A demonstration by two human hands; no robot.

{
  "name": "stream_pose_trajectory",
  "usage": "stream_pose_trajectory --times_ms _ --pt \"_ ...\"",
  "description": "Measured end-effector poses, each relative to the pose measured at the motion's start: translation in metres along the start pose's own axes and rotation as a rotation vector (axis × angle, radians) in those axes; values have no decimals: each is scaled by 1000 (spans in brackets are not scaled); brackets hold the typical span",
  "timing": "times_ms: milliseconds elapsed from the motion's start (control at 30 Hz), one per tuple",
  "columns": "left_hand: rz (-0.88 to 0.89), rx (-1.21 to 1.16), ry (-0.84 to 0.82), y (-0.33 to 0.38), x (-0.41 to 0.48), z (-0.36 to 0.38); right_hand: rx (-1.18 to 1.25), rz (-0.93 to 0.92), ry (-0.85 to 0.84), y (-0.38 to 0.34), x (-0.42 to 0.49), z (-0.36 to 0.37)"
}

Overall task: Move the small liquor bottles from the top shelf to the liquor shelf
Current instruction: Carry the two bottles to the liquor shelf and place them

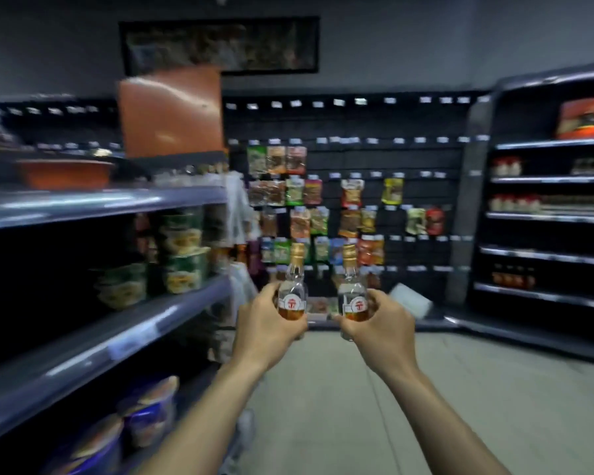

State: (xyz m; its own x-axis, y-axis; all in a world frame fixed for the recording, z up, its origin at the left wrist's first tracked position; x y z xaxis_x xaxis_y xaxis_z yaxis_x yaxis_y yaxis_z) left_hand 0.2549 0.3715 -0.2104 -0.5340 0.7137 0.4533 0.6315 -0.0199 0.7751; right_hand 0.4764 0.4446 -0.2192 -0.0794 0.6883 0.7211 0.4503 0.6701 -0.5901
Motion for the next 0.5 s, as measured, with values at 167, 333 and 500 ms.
stream_pose_trajectory --times_ms 167,333,500 --pt "-139 -86 -223 -12 -21 184 -115 134 -26 142 -3 -47" --pt "-233 -159 -376 -23 -43 320 -171 262 -49 263 -17 -84" --pt "-209 -126 -510 -24 -48 427 -200 410 -32 373 -39 -99"
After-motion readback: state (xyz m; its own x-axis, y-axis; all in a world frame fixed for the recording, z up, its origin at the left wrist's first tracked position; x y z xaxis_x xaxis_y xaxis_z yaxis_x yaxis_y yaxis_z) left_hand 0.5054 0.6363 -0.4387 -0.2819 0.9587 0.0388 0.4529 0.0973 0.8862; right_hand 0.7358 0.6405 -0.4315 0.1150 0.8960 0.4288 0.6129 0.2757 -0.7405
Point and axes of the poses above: each hand's wrist, its own x-axis towards the middle knuckle, its own z-axis out of the palm, y = z × x, the point moved 9 cm from there along x, towards the middle knuckle, and after that the axes turned 9 degrees about -z, right-handed, at the moved point
